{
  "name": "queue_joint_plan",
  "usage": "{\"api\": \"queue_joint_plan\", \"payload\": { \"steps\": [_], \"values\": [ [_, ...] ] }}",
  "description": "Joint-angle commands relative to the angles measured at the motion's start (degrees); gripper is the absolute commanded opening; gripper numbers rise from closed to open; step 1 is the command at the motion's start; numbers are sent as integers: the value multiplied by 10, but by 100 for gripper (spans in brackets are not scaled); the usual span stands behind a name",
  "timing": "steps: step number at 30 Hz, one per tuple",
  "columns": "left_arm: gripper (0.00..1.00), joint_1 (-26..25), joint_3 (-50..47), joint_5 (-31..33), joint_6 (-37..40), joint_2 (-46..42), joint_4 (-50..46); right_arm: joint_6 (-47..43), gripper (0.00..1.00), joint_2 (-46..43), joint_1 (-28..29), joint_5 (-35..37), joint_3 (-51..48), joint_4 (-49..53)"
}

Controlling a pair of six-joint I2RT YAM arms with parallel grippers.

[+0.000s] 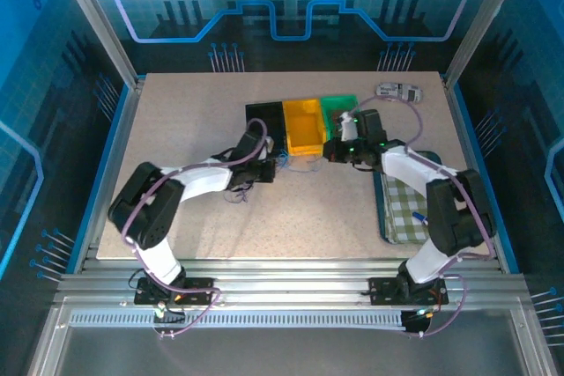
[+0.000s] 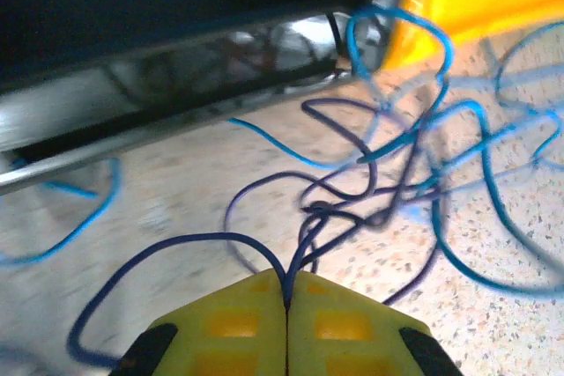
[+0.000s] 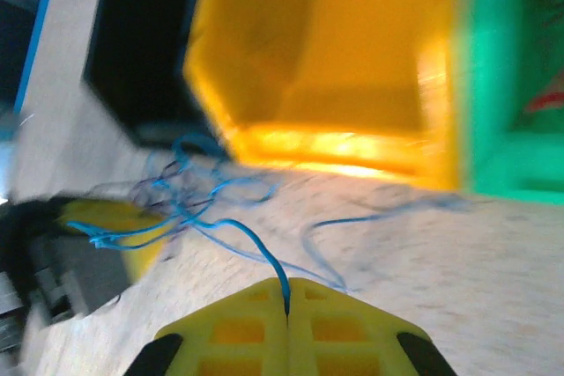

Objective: Untangle the cables

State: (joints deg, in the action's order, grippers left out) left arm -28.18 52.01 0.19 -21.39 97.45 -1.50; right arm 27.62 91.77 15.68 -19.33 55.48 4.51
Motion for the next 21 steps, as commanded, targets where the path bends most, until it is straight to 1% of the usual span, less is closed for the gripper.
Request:
{"api": "queue_joint_plan", "payload": {
  "steps": [1,5,7,9,14,16,17,19,21],
  "values": [
    [0,33,-49,27,-43,-61,-21,39,0,-44,-36,91,-25,-27],
    [0,51,-83,70,-73,-103,-44,38,0,-78,-58,166,-38,-11],
    [0,55,-88,108,-93,-109,-64,45,0,-90,-64,193,-43,-6],
    [0,63,-89,143,-119,-110,-91,51,0,-100,-65,227,-44,7],
    [0,78,-89,188,-161,-97,-127,64,0,-126,-69,288,-46,32],
    [0,88,-81,215,-197,-85,-159,69,0,-139,-70,320,-46,45],
    [0,93,-74,216,-217,-81,-171,69,0,-147,-70,334,-47,45],
    [0,94,-70,210,-220,-79,-158,65,0,-159,-77,332,-47,40],
    [0,94,-63,194,-218,-76,-143,38,0,-163,-75,306,-41,35]
  ]
}}
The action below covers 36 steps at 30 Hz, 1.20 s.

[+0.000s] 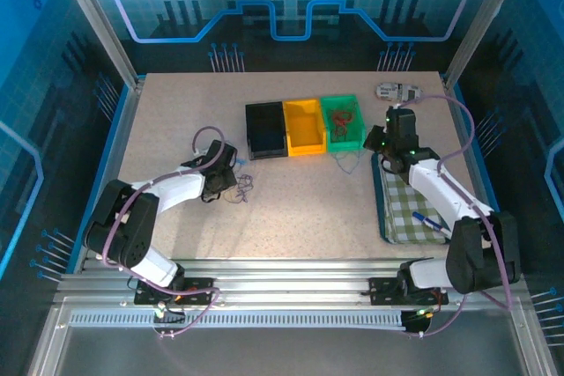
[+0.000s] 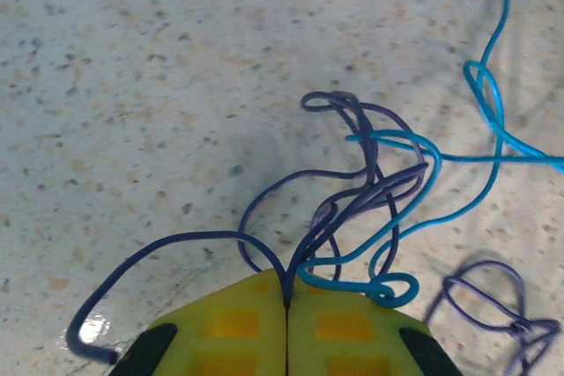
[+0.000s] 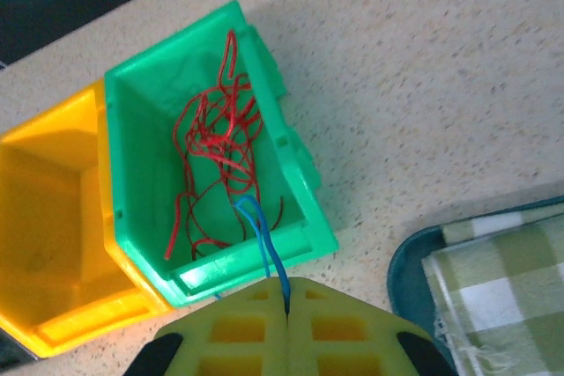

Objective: Untangle the cables

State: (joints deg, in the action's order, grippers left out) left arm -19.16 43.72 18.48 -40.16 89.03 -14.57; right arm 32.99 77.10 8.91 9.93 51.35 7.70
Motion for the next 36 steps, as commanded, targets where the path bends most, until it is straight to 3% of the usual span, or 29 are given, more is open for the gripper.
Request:
{"api": "queue_joint_plan", "payload": {
  "steps": [1,6,9,21,27,36],
  "values": [
    [0,3,22,-4,-21,10,0,-29,0,-18,-2,3,8,1],
    [0,-12,20,-101,63,10,87,-84,0,-24,30,-72,69,-15],
    [0,-18,28,-126,81,15,93,-108,0,-17,57,-94,133,-10],
    [0,-23,32,-114,56,20,89,-102,0,126,89,-155,329,-29],
    [0,-23,28,-109,57,8,82,-79,0,200,95,-177,367,-43],
    [0,-23,26,-111,60,10,85,-79,0,231,121,-201,364,-35]
  ]
}}
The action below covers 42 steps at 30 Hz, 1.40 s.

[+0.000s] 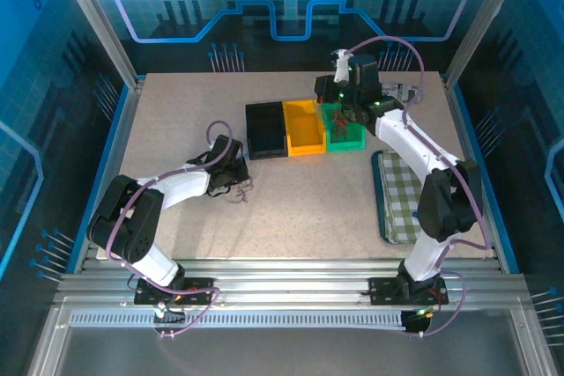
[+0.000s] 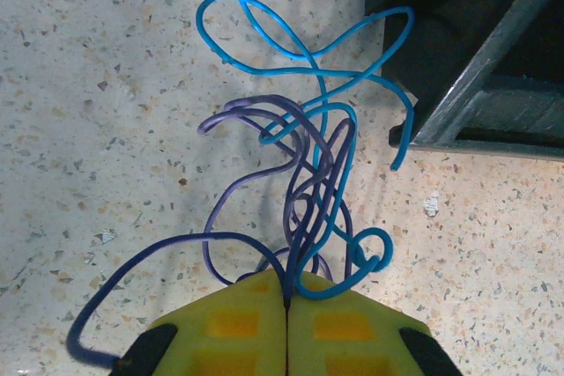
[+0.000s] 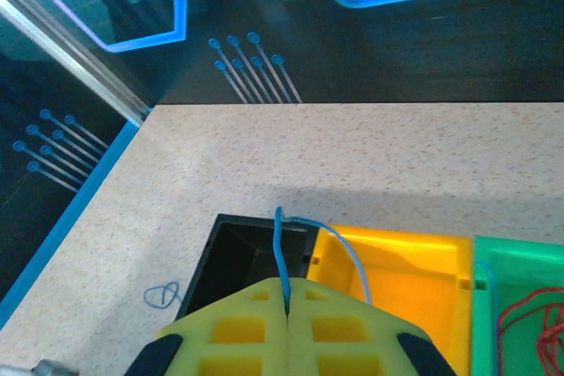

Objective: Untangle the cables

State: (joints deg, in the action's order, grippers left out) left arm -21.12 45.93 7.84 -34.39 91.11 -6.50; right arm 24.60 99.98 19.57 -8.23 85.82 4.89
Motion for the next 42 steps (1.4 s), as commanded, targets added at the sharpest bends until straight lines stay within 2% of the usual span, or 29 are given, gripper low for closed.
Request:
{"api": "queue_joint_plan", "payload": {
  "steps": [1,14,22,33,39,41,42],
  "values": [
    [0,-3,4,-5,2,-9,5,4,0,2,18,-19,16,-7],
    [0,-3,9,-15,2,6,13,-21,0,6,27,7,46,18],
    [0,-3,4,-11,4,2,12,0,0,27,25,24,28,23],
    [0,-4,0,-11,4,-2,13,15,0,62,27,6,27,24],
    [0,-4,-1,-12,6,-15,12,35,0,90,28,37,15,37],
    [0,-4,-1,-12,7,-20,11,43,5,105,28,48,20,48],
    [0,-3,-1,-12,8,-24,10,46,11,111,29,53,23,56]
  ]
}}
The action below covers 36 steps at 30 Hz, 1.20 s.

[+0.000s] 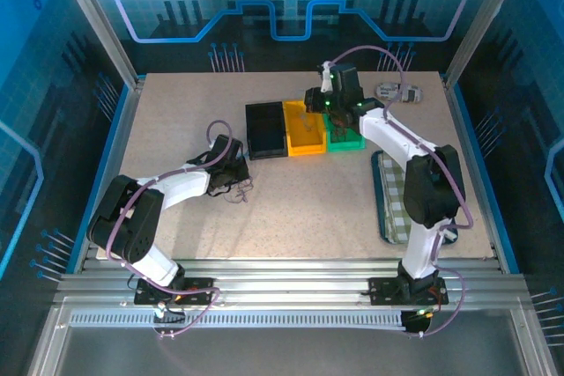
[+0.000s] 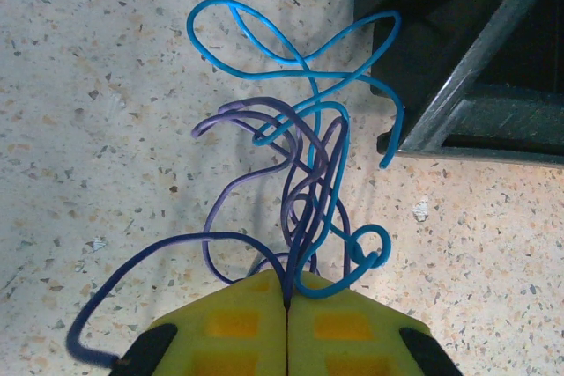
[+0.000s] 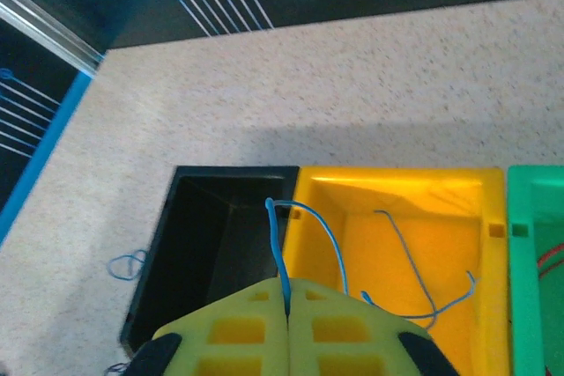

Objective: Untangle the cables

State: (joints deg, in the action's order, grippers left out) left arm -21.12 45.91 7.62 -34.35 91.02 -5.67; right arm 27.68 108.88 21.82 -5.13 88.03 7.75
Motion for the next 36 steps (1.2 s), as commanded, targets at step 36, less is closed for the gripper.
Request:
{"api": "queue_joint_plan", "payload": {
  "steps": [36],
  "values": [
    [0,31,94,-313,111,-156,-4,-3,51,-70,36,-289,-189,-110]
  ]
}}
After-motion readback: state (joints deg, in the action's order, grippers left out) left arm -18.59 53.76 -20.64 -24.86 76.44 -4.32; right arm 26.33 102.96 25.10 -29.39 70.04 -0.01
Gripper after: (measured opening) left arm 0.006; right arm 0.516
